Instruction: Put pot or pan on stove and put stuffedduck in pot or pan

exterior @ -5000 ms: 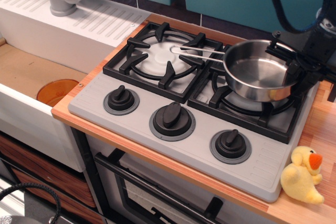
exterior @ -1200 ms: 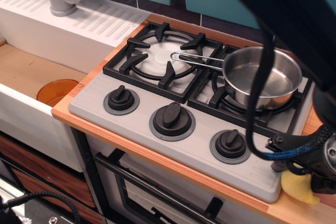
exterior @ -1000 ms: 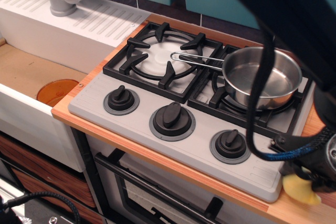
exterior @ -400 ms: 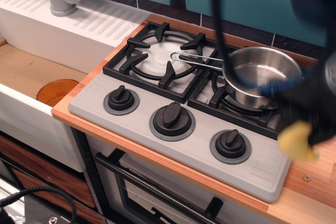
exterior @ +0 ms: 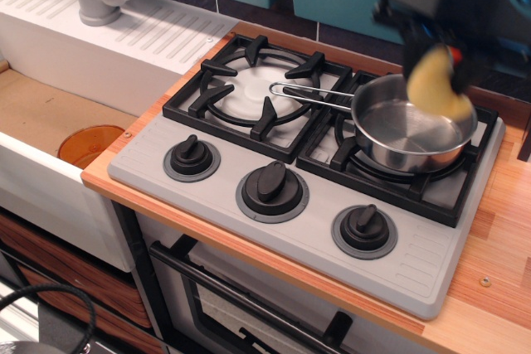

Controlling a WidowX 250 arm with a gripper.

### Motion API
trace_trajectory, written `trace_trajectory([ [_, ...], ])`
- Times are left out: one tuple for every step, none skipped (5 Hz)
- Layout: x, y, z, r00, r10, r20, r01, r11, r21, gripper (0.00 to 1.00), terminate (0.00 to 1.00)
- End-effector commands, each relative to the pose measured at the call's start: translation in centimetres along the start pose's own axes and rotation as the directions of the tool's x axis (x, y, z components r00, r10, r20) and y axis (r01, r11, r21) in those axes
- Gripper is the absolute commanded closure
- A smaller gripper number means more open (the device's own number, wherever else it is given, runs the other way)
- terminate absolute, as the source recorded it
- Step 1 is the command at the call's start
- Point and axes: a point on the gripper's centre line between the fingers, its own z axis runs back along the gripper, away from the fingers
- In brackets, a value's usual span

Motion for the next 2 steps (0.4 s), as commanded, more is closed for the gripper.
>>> trace_trajectory([
  [4.15, 3.19, -2.93, 0.995, 0.006, 0.101, 0.001, 0.997, -0.074, 1.0, 0.0],
  [4.01, 2.98, -3.59, 0.997, 0.033, 0.076, -0.027, 0.997, -0.076, 0.0, 0.0],
])
